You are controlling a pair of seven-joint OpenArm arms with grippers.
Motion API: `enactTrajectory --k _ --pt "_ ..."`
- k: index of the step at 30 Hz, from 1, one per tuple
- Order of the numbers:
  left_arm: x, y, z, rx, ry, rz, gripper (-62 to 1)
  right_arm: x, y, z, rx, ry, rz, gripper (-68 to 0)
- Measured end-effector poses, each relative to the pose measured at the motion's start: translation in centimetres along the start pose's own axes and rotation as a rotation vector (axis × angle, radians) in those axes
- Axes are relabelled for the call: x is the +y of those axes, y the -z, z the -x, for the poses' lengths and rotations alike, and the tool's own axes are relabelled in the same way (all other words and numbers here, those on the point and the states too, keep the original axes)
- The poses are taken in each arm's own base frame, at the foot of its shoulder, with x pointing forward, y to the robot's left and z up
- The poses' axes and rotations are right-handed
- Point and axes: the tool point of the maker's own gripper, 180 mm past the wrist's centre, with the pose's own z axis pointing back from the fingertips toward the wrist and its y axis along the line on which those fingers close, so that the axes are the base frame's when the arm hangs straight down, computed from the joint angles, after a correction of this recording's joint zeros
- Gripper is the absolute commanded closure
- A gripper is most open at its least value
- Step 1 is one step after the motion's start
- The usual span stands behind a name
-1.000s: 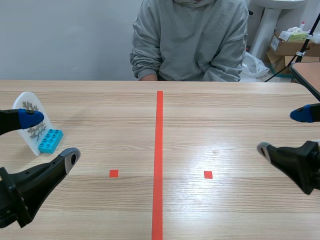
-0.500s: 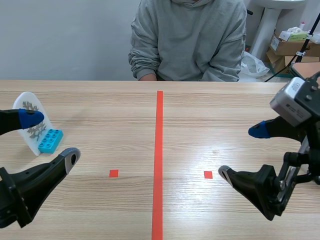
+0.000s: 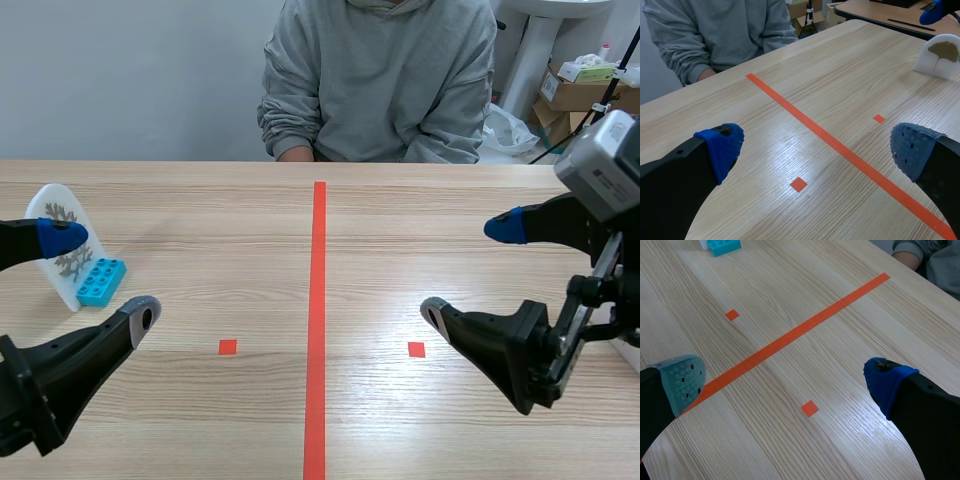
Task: Do the leaf sorting experiment
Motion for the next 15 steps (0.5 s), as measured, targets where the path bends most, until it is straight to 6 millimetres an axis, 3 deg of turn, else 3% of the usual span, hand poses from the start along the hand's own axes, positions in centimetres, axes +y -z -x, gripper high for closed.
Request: enactTrajectory --k 8,15 --pt "0.0 0.0 0.0 0.0 0.0 0.0 -62.3 -1.1 -1.2 0.2 -0.002 0.009 0.031 -67.9" --pt "0.0 0.0 0.0 0.0 0.0 0.0 -62.3 -3.2 -3.0 2.9 0.018 0.107 0.09 -67.9"
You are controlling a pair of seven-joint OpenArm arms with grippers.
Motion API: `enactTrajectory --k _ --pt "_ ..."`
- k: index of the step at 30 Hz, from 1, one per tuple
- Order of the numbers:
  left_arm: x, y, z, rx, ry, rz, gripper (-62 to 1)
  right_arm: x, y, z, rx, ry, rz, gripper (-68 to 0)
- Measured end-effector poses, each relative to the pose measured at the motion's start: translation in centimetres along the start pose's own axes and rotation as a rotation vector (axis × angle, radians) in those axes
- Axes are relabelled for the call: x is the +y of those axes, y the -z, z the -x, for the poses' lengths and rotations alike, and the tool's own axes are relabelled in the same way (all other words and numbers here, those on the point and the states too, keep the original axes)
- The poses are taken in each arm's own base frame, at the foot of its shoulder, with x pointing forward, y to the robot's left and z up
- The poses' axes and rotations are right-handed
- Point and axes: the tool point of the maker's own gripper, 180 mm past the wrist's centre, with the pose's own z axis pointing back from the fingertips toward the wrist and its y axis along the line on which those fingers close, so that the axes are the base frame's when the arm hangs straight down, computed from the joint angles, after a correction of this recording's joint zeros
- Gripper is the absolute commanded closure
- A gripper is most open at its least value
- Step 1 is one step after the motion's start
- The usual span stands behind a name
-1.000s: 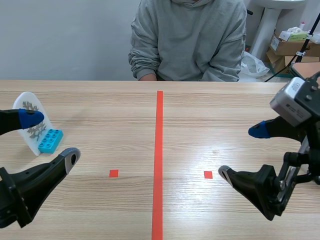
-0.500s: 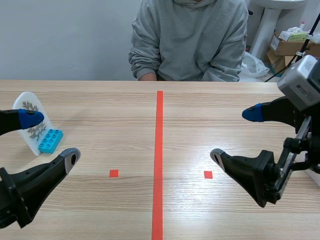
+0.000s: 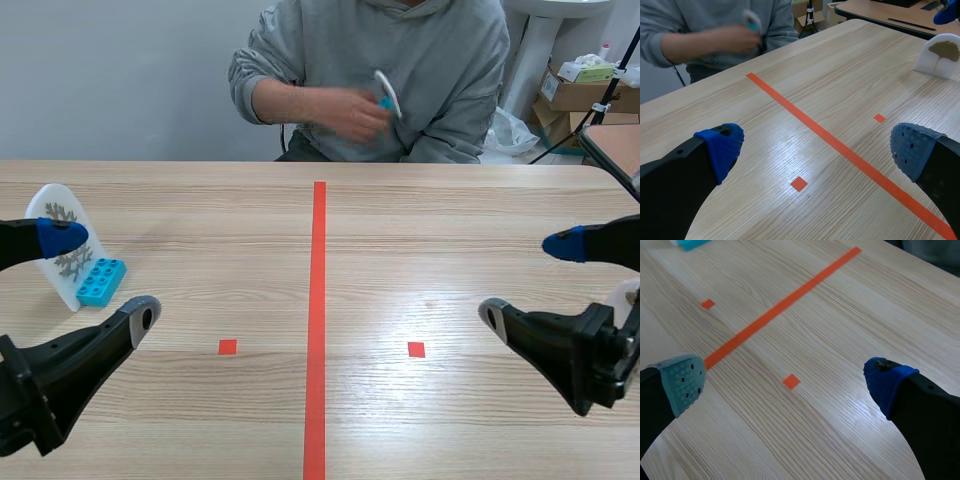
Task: Do the leaf sorting experiment
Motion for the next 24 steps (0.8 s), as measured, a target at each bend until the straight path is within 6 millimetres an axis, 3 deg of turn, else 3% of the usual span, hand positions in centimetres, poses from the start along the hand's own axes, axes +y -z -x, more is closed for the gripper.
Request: enactTrajectory --k 6,24 --pt "0.0 0.0 0.0 0.0 0.0 0.0 -62.3 -0.9 -0.4 1.6 0.023 0.039 0.026 -67.9" --pt "0.0 0.0 0.0 0.0 0.0 0.0 -62.3 -0.9 -0.4 1.4 0.015 0.038 0.026 -67.9"
